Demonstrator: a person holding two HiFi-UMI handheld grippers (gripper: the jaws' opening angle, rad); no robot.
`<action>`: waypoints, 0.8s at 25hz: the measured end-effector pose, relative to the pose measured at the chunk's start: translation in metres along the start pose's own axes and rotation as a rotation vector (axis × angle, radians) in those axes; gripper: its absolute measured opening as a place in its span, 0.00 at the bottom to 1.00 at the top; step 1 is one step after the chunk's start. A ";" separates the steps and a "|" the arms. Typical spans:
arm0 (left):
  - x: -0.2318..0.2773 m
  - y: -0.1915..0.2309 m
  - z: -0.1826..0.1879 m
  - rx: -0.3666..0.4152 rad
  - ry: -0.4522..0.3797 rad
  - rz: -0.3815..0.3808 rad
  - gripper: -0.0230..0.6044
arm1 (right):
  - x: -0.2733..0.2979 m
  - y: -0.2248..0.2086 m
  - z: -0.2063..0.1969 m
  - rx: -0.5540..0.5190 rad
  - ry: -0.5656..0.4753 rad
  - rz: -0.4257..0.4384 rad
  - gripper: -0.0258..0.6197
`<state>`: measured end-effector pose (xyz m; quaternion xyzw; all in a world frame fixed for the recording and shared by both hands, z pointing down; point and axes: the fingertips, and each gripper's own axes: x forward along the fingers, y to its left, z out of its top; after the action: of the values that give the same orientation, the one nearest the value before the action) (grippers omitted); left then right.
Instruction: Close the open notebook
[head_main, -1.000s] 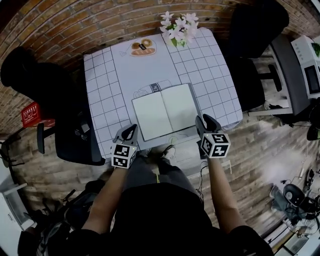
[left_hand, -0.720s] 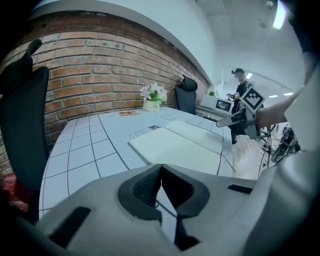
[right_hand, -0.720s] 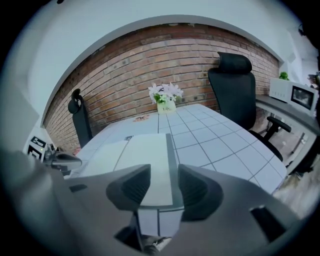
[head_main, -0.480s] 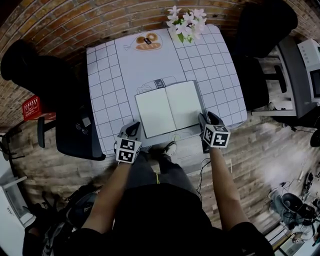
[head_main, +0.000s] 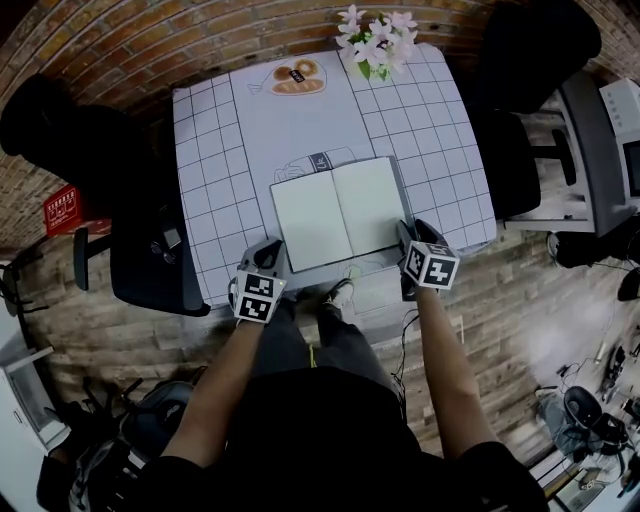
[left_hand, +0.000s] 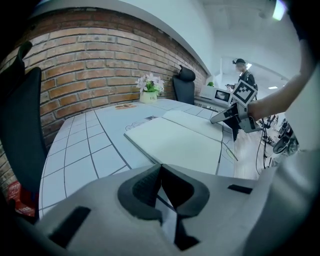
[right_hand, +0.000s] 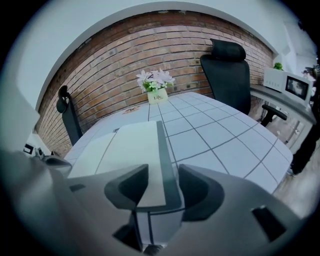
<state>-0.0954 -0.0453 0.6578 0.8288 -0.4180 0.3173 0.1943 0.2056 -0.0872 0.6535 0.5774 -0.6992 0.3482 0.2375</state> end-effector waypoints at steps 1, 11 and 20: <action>0.001 0.000 -0.001 0.005 -0.003 0.004 0.08 | 0.000 0.001 -0.001 -0.001 -0.001 -0.002 0.35; 0.006 -0.006 -0.010 0.035 0.051 0.007 0.08 | -0.001 0.004 -0.002 0.009 0.009 0.009 0.33; 0.006 -0.006 -0.012 0.044 0.050 0.019 0.08 | -0.008 0.001 0.004 0.101 -0.021 0.066 0.16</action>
<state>-0.0920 -0.0385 0.6704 0.8207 -0.4135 0.3491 0.1833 0.2065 -0.0851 0.6444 0.5689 -0.7020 0.3844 0.1891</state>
